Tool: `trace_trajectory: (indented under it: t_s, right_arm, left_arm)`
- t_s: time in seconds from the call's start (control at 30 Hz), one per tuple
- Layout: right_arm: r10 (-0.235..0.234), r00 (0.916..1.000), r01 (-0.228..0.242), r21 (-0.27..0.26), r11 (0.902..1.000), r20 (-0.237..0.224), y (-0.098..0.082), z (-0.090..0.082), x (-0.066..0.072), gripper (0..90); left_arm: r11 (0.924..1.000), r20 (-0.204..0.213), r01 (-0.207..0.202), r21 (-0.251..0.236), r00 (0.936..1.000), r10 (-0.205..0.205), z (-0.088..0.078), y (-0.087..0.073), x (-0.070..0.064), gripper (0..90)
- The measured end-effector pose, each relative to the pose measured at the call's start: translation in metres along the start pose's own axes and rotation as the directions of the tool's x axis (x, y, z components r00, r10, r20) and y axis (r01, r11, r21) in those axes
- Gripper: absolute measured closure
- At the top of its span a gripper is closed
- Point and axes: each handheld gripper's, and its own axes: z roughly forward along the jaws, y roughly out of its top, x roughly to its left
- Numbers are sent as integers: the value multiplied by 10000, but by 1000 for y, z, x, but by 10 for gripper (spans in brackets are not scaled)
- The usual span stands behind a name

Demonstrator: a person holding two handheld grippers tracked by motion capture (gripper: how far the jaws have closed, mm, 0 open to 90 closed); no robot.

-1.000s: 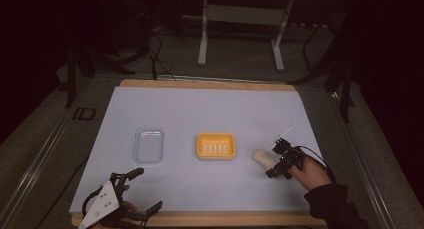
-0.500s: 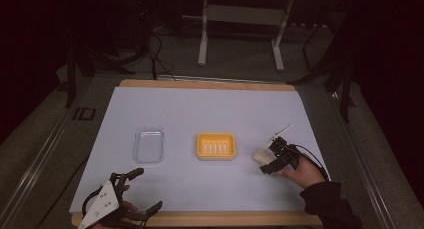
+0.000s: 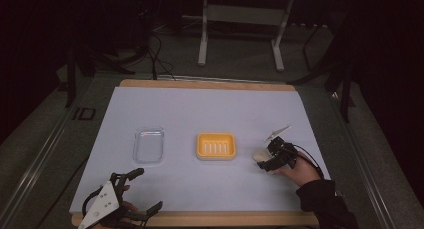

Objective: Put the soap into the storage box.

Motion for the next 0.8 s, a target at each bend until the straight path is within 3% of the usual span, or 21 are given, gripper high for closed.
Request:
trace_trajectory:
  t_s: [0.33,0.47,0.8]
  right_arm:
    - [476,9988,-474,202,9987,-108,-3,13,-3,398]
    - [539,9985,-544,394,9977,124,-4,16,-4,426]
    - [181,9990,-203,533,9984,419,-4,16,2,491]
  left_arm:
    - [10000,8,26,2,10000,-26,0,0,0,1]
    - [10000,10,14,5,10000,-14,0,0,0,1]
    - [10000,66,-11,54,10000,10,1,-1,0,1]
